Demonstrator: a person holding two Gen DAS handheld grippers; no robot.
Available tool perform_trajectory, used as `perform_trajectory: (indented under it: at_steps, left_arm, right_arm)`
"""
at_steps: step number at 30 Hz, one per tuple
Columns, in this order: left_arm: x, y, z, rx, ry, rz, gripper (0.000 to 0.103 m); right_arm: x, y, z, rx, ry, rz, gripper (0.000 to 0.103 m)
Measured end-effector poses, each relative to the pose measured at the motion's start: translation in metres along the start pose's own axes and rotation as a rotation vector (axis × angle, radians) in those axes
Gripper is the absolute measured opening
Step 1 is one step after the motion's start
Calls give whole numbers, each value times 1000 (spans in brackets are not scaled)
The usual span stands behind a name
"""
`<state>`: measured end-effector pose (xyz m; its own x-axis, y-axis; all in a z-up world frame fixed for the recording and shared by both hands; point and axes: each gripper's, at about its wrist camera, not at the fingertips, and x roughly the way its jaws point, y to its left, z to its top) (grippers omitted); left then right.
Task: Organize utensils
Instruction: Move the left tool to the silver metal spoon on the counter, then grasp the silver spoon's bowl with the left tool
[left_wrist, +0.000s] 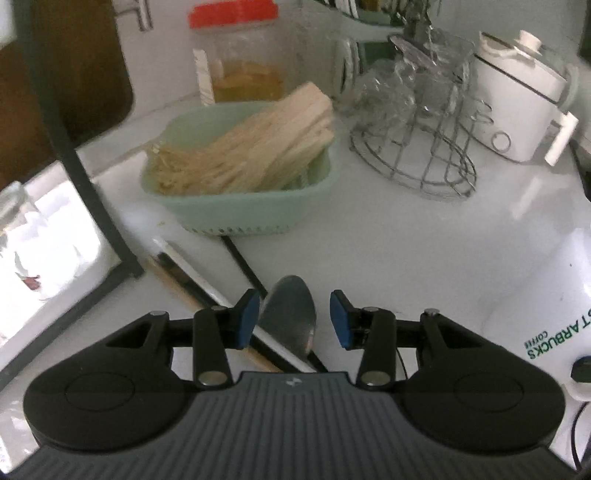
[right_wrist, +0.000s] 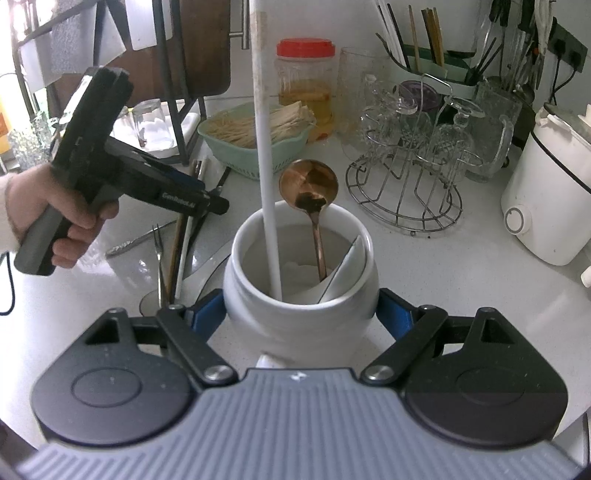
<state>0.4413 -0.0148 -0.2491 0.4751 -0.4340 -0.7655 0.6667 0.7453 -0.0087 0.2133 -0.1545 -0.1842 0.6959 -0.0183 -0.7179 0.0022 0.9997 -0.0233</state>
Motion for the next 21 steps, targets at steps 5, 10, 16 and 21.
perform_trajectory:
  at_steps: [5,10,16,21]
  left_arm:
    - [5,-1,0,13,33,3,44]
    - [5,6,2,-19,51,5,41]
    - [5,3,0,-28,53,28,40]
    - [2,1,0,-41,58,33,38]
  right_arm:
    - [0,-1,0,-9,0,6,89]
    - [0,-2,0,-20,2,16,89]
    - [0,-2,-1,-27,-3,20,89]
    - [0,-3,-1,-28,-6,22,89]
